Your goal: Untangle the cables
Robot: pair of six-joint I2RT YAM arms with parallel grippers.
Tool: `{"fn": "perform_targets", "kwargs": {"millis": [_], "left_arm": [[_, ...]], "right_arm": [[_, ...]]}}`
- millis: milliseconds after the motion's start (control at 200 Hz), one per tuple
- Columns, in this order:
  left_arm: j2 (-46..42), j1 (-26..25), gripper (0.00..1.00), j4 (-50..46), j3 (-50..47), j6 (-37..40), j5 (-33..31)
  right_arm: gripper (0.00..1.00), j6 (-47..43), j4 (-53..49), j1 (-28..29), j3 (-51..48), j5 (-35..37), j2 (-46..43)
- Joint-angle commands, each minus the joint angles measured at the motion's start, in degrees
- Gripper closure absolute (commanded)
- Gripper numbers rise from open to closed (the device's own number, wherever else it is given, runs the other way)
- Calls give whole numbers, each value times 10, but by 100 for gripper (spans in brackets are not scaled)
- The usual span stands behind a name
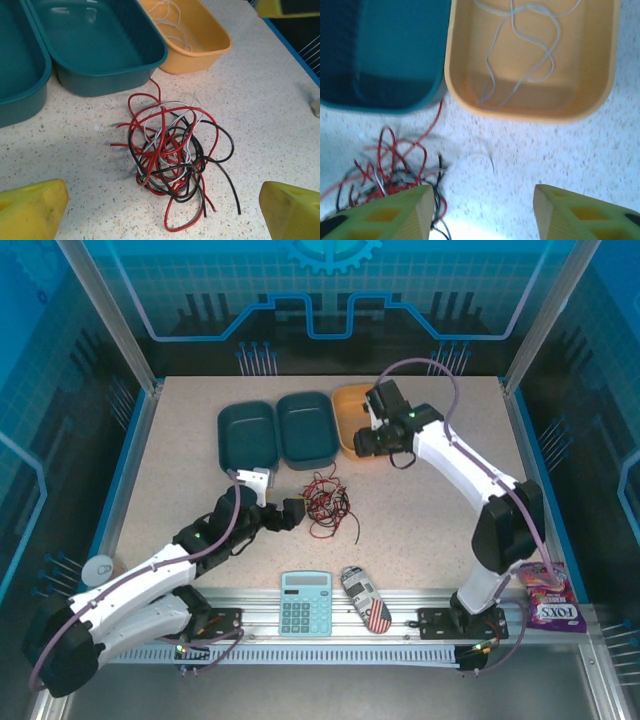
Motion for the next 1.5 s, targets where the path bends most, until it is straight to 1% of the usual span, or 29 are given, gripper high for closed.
{"fn": "perform_targets", "kwargs": {"millis": [0, 25, 50, 70, 80, 90, 195, 315, 375, 470, 535, 625, 740, 820, 871, 941, 1041, 1141, 1251, 1496], "left_arm": [[17, 5, 1, -10, 25, -27, -12], [23, 6, 1, -11, 26, -30, -10], [28, 5, 1, -13, 28, -32, -9], [32, 5, 1, -14, 31, -34, -7], [35, 6, 1, -14, 32, -34, -7], [37, 5, 1, -15, 32, -35, -6], [61, 6, 1, -18, 43, -43, 7], [97, 5, 1, -28, 59, -55, 13], [117, 5, 1, -30, 68, -60, 18], [148, 5, 1, -24, 81, -64, 33], [170, 6, 1, -16, 90, -65, 39], [198, 5, 4, -5, 101, -62, 37], [231, 6, 7, 14, 113, -63, 42], [251, 6, 7, 21, 120, -66, 46], [260, 7, 7, 23, 124, -69, 45], [270, 8, 7, 25, 127, -70, 44], [277, 8, 7, 28, 128, -73, 40], [278, 9, 8, 33, 124, -77, 37], [278, 10, 11, 39, 118, -79, 39], [278, 11, 12, 50, 105, -90, 45]], "right_arm": [[32, 41, 33, 17, -62, 24, -46], [28, 46, 35, 21, -76, 26, -55], [20, 51, 37, 25, -89, 30, -64], [10, 57, 39, 28, -100, 33, -71], [1, 60, 40, 30, -108, 37, -75], [0, 61, 41, 31, -110, 37, -77], [0, 84, 64, 40, -161, 36, -103], [0, 113, 73, 51, -193, 40, -113], [0, 121, 88, 55, -208, 30, -119], [0, 127, 110, 56, -219, 10, -120], [0, 133, 107, 53, -215, 8, -116], [0, 146, 102, 53, -202, 10, -104], [8, 167, 90, 47, -175, 25, -74], [19, 175, 78, 45, -148, 31, -46], [22, 178, 68, 45, -128, 33, -24], [31, 191, 47, 45, -96, 35, 10], [36, 209, 21, 46, -54, 37, 60], [38, 224, 27, 51, -39, 40, 94], [42, 244, 51, 51, -37, 39, 115], [48, 278, 74, 55, -23, 45, 156]]}}
